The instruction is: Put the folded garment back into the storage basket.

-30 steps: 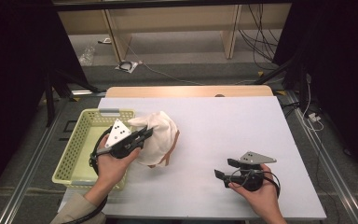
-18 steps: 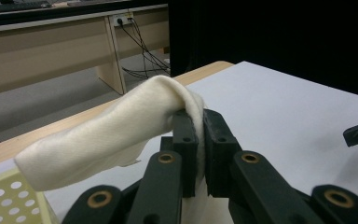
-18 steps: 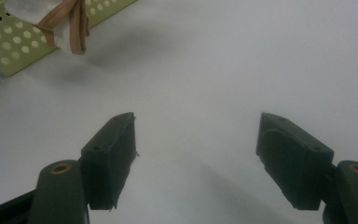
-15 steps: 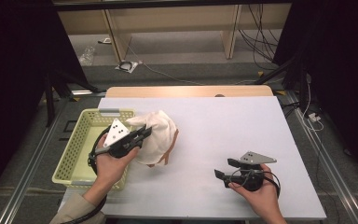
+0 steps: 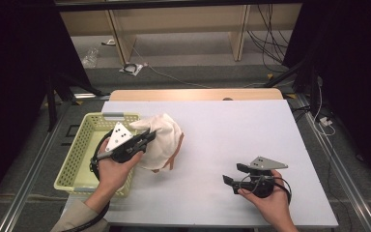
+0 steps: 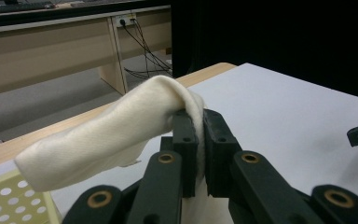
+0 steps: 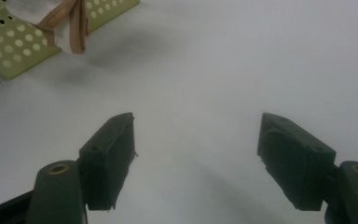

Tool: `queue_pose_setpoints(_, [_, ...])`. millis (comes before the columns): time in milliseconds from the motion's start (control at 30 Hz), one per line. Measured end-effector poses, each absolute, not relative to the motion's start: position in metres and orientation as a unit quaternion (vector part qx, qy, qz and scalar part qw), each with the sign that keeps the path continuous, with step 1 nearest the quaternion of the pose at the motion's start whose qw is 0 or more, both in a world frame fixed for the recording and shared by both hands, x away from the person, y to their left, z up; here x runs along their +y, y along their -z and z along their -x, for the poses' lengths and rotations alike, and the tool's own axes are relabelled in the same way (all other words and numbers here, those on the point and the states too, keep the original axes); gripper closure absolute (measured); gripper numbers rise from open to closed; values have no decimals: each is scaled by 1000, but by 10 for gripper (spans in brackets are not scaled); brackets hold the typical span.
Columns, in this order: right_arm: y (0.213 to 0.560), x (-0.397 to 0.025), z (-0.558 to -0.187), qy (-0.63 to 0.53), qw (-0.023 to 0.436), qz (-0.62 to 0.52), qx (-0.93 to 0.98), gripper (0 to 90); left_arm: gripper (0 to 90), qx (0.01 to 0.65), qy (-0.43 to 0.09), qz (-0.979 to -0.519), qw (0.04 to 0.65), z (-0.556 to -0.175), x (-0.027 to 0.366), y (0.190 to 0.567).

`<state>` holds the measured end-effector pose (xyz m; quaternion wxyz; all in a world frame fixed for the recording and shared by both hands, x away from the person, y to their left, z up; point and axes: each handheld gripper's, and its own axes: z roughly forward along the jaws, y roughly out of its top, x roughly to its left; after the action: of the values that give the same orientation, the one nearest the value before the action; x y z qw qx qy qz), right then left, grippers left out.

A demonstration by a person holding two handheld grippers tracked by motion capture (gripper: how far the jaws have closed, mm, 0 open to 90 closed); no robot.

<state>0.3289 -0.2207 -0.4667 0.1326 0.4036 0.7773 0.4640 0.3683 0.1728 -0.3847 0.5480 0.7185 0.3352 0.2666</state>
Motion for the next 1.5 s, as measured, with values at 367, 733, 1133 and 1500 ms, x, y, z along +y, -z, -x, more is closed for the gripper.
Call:
queue_pose_setpoints(367, [464, -229, -329, -469, 140, -408, 771, 272, 843, 339, -271, -714, 550, -369, 178, 382])
queue_pose_setpoints(733, [464, -234, -328, -474, 143, -404, 769, 253, 843, 342, -274, -710, 551, -369, 184, 379])
queue_pose_setpoints(1133, [464, -236, -327, -479, 150, -401, 766, 217, 843, 347, -277, -707, 551, -370, 190, 378])
queue_pose_setpoints(1500, [465, -236, -327, -477, 153, -401, 767, 218, 843, 350, -281, -703, 551, -370, 196, 375])
